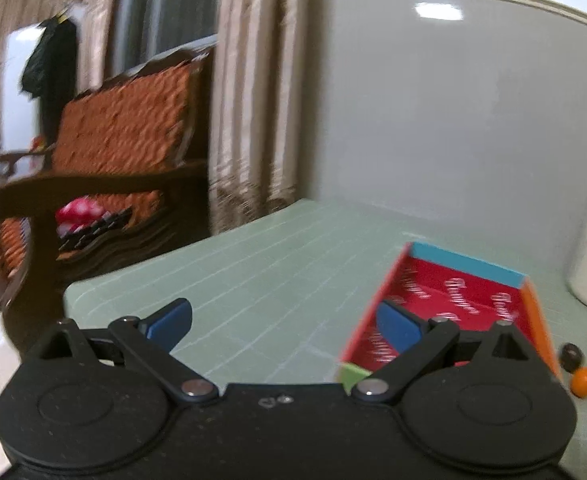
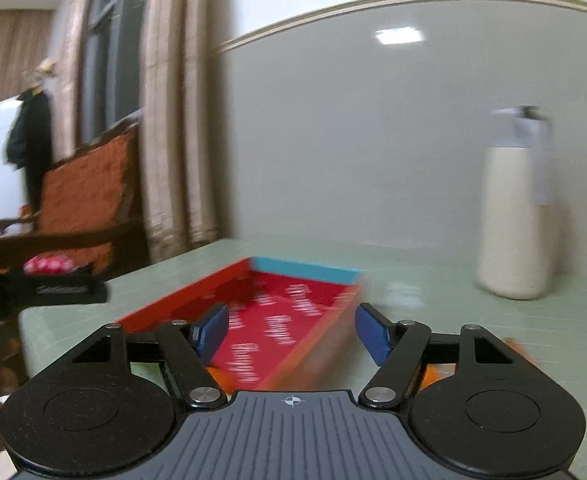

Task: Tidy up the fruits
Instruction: 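Reach the left tool to the small reddish fruit and grasp it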

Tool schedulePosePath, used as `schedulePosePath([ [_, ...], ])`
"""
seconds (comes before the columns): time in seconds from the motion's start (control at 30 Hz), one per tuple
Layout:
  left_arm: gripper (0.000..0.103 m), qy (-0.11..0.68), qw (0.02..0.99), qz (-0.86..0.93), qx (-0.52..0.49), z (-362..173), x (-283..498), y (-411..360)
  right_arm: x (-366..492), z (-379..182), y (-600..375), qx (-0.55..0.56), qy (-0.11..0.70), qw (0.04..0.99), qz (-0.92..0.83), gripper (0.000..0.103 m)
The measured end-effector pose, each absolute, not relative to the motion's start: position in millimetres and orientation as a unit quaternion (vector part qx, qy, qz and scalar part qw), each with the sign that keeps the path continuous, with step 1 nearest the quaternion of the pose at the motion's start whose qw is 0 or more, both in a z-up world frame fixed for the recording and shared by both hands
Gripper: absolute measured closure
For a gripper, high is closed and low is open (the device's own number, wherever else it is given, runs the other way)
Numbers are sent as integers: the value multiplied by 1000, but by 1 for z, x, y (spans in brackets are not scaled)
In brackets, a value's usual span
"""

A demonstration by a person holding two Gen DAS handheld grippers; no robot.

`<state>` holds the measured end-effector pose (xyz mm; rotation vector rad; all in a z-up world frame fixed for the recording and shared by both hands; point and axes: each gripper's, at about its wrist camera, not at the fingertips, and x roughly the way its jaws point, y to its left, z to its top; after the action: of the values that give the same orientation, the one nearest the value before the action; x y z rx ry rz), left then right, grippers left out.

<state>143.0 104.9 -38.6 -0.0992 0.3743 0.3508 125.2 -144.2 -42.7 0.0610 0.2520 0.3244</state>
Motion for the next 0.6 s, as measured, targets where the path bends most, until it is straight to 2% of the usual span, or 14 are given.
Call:
schedulePosePath([
  [0.03,10,177,971,157,-39,-38,141,97,123,-43,-155,32,120,983,135,16],
  [0.1,10,163,979,124,-21,-36,137,81,118,-46,-176,33,111,990,79,8],
  [0.3,10,133,990,18,41,-39,127,27,107,-55,-227,46,120,988,-81,0],
  [0.53,10,145,982,-95,76,-51,122,-24,92,-64,-260,27,115,961,-251,0],
  [0.6,14,154,976,-124,88,-57,122,-37,87,-66,-265,19,109,956,-271,0],
])
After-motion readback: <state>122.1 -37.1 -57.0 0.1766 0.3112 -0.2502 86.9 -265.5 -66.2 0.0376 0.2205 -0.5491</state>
